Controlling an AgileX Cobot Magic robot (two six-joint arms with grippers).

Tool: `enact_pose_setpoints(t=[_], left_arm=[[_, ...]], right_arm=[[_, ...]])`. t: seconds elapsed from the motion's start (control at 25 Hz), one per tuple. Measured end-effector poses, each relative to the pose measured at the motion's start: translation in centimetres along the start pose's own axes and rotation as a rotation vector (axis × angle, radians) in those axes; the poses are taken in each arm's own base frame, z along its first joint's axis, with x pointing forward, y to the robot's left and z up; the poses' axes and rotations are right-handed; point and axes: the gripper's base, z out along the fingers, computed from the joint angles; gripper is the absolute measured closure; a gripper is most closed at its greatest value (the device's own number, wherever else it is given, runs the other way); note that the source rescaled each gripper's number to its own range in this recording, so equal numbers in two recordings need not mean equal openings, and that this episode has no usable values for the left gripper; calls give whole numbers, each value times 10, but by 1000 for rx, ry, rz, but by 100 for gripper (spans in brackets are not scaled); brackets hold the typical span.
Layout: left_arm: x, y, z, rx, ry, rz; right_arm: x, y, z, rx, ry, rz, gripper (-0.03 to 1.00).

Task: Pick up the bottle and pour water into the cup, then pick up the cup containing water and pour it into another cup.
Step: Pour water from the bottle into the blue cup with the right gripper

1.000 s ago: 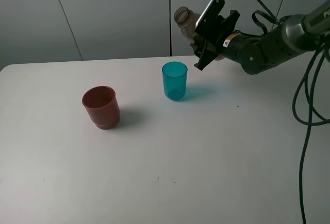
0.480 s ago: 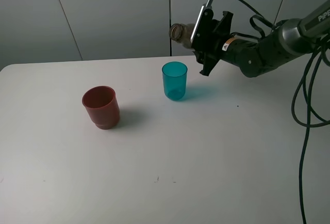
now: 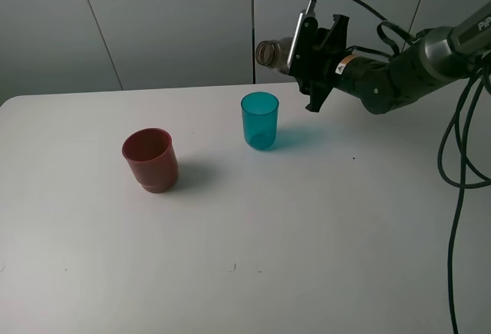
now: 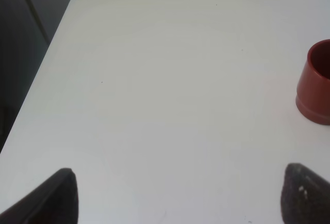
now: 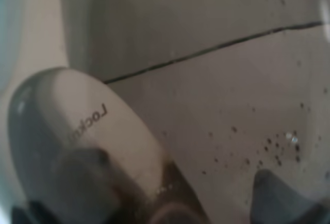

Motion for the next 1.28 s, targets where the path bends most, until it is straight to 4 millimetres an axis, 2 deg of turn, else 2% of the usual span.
enact_pose_setpoints(t=[0.44,0.68,1.0,1.28], left_arm=[[0,0,0,0,0,0],[0,0,0,0,0,0],[0,0,0,0,0,0],[0,0,0,0,0,0]], right_arm=[[4,-1,0,2,6,-62,93],[9,10,13,-19,14,-71,93],[8,6,18,3,5,-80,93],[6,7,18,-8,-15,-176,93]])
